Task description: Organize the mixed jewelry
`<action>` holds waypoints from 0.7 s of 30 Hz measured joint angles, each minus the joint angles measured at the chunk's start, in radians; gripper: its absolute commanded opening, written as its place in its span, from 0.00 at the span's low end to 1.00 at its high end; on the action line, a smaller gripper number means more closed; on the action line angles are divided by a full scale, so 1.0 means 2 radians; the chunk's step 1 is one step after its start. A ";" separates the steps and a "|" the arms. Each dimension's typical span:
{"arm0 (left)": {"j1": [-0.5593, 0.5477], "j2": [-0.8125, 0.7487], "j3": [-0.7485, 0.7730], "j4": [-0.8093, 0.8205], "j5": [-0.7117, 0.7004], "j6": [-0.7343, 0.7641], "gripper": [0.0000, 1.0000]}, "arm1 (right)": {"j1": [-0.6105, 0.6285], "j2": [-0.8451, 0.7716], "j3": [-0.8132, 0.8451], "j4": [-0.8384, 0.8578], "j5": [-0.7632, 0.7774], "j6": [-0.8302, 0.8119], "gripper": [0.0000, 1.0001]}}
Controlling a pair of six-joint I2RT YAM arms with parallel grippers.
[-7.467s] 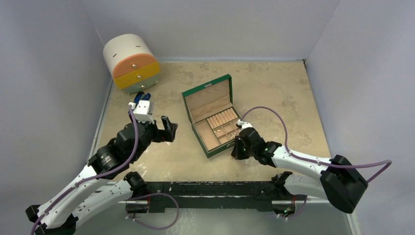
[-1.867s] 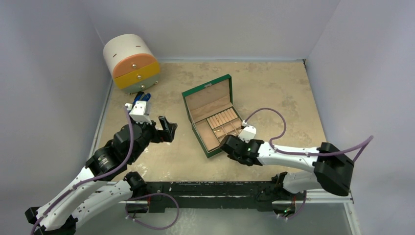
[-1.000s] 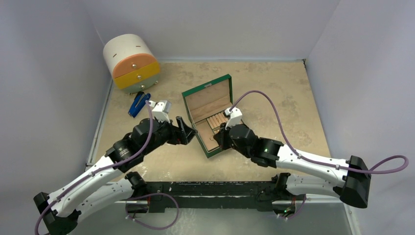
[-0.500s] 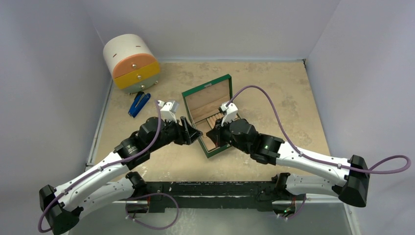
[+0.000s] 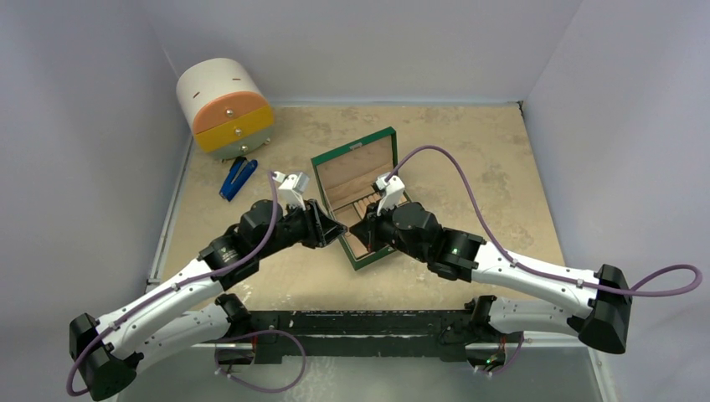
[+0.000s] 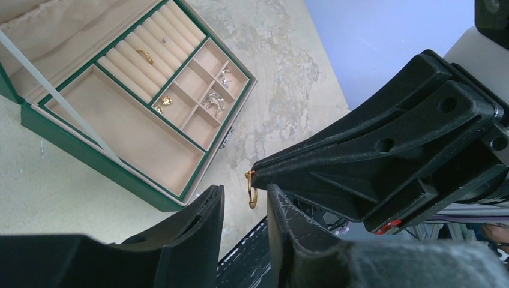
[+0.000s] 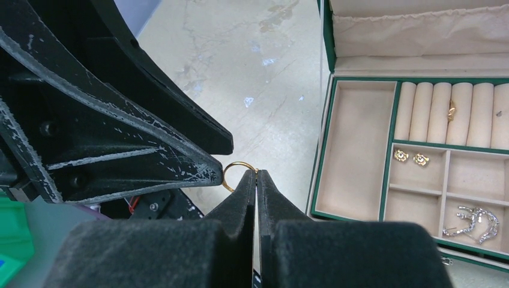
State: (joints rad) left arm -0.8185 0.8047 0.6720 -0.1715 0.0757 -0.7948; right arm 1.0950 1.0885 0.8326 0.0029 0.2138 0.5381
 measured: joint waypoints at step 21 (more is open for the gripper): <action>0.000 0.007 -0.010 0.026 0.022 -0.011 0.00 | 0.000 -0.002 0.000 0.019 0.000 0.002 0.00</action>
State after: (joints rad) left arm -0.8185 0.8192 0.6529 -0.1188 0.1196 -0.8165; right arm 1.0950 1.0851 0.8318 0.0418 0.2142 0.5419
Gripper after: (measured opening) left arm 0.025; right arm 0.005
